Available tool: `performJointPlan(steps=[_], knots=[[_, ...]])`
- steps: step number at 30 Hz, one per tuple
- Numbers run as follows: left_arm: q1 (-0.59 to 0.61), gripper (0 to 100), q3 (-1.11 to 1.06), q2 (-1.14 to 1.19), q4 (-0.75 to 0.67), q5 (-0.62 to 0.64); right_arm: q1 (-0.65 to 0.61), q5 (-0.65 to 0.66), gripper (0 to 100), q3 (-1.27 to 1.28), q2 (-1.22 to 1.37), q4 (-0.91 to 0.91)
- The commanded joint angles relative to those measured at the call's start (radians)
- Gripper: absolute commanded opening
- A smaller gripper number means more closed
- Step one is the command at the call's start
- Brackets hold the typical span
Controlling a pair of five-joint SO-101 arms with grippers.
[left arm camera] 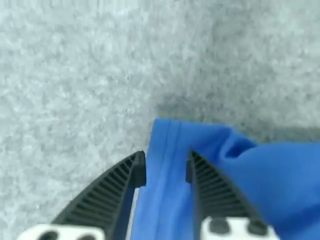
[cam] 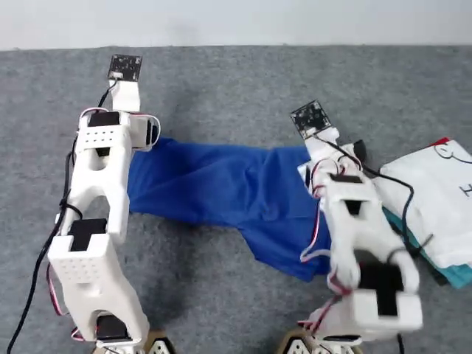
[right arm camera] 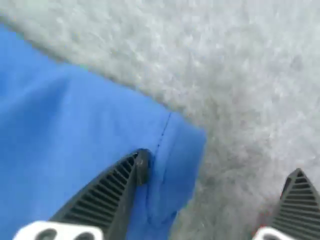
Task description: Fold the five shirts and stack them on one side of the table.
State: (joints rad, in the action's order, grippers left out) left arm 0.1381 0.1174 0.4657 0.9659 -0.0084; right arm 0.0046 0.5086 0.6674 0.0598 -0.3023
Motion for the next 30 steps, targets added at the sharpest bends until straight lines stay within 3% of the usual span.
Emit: performJointPlan(steps=[1, 8, 13, 20, 30], knots=[[-0.008, 14, 0.021, -0.008, -0.026, 0.008, 0.024, 0.064, 40.9, -0.106, 0.120, 0.024], [-0.006, 14, 0.025, 0.031, -0.029, 0.006, 0.039, 0.109, 40.9, -0.213, 0.243, 0.016], [0.000, 14, 0.051, 0.150, -0.106, 0.008, 0.076, 0.109, 40.9, -0.235, 0.252, 0.015], [0.000, 14, 0.157, 0.201, -0.038, 0.008, 0.142, 0.109, 40.9, -0.232, 0.251, -0.035], [0.009, 14, 0.260, 0.261, 0.048, 0.009, 0.142, 0.107, 40.9, -0.221, 0.199, -0.079]])
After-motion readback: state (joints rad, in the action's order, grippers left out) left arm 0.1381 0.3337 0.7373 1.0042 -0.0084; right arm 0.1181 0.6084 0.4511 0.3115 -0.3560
